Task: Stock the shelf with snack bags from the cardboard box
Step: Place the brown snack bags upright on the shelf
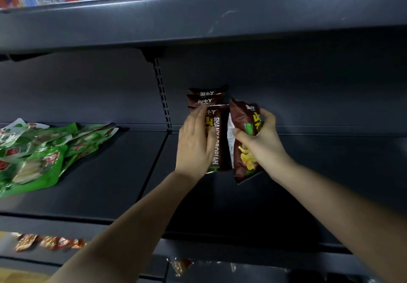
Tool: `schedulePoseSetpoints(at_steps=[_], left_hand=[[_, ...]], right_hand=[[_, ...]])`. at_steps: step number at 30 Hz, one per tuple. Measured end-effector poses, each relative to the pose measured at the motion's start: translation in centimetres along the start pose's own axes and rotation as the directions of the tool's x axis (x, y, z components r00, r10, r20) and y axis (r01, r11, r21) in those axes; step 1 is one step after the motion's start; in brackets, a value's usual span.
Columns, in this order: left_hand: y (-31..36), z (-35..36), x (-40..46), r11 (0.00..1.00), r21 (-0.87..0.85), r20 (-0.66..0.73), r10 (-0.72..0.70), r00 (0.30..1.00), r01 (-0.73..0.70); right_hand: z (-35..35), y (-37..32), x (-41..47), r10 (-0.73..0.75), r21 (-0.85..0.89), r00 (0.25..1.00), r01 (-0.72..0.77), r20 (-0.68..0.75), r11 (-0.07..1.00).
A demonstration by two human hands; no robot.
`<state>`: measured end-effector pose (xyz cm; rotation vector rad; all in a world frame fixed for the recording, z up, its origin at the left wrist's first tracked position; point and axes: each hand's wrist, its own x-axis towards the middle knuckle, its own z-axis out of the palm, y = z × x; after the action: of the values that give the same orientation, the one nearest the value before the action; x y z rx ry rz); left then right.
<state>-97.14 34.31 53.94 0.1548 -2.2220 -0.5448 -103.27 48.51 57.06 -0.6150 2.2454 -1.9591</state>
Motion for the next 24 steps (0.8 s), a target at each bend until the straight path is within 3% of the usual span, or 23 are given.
schedulePoseSetpoints(at_steps=[3, 6, 11, 15, 18, 22, 24], left_hand=[[2.1, -1.5, -0.2, 0.964, -0.236, 0.071, -0.106, 0.992, 0.12], [4.2, -1.7, 0.2, 0.774, -0.512, 0.219, -0.303, 0.927, 0.374], [4.5, -2.7, 1.1, 0.534, -0.658, 0.234, -0.526, 0.818, 0.532], [3.2, -3.2, 1.1, 0.402, -0.7, 0.295, -0.589, 0.752, 0.59], [3.0, -3.6, 1.3, 0.428, -0.697, 0.32, -0.532, 0.784, 0.575], [2.2, -4.0, 2.4, 0.484, -0.655, 0.346, -0.491, 0.8, 0.58], [1.5, -3.5, 2.8, 0.536, -0.588, 0.362, -0.496, 0.789, 0.606]], right_hand=[[1.2, 0.1, -0.9, -0.063, -0.074, 0.998, 0.063, 0.006, 0.995], [2.5, 0.3, -2.2, -0.167, -0.179, 0.984, 0.174, 0.054, 0.968], [3.3, 0.3, -4.2, -0.191, -0.108, 0.971, 0.208, 0.145, 0.972], [4.4, 1.2, -4.8, -0.051, -0.156, 0.977, 0.084, 0.209, 0.984], [5.2, 1.8, -4.9, -0.008, -0.174, 0.977, 0.047, 0.214, 0.984], [5.6, 3.0, -4.7, -0.071, -0.483, 0.981, 0.152, 0.182, 0.863], [6.0, 3.6, -4.7, -0.085, -0.453, 0.984, 0.15, 0.159, 0.879]])
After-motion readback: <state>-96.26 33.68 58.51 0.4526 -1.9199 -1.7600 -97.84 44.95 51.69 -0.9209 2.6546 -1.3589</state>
